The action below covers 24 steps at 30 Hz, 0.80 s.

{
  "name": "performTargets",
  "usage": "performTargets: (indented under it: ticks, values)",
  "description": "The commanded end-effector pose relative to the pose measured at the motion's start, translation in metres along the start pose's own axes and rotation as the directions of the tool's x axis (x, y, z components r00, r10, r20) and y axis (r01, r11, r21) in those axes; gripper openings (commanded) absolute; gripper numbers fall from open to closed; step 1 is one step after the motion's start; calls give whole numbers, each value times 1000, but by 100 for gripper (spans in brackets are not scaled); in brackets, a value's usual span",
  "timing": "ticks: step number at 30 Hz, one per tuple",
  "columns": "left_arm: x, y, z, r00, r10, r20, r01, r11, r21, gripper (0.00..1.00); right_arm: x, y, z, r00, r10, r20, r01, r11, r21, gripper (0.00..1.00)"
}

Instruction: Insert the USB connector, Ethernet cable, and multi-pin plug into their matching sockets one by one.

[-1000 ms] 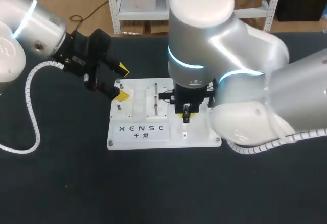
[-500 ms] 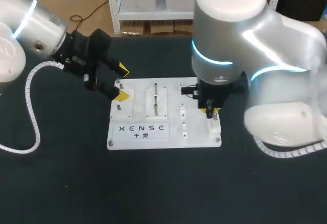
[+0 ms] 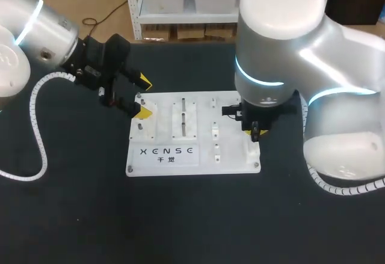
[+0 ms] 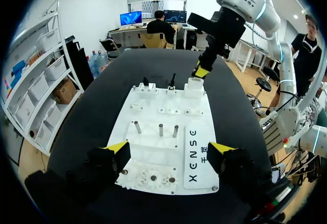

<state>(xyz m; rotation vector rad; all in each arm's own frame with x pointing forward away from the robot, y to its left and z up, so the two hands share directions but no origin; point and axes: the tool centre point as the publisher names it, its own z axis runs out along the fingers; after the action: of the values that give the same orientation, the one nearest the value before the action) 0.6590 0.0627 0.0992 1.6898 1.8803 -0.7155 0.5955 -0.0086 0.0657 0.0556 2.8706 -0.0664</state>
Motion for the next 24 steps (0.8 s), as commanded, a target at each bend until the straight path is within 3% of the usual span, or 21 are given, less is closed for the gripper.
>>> performTargets:
  ticks: [1,24]
  values:
    - [0,1,0,1000,-1,-4,1,1000,3,100,0,0,4,1000,1,6,-1,1000,-2,0]
    - [0,1,0,1000,-1,-4,1,1000,3,100,-3,2,10,1000,-2,11,2,1000,-4,0]
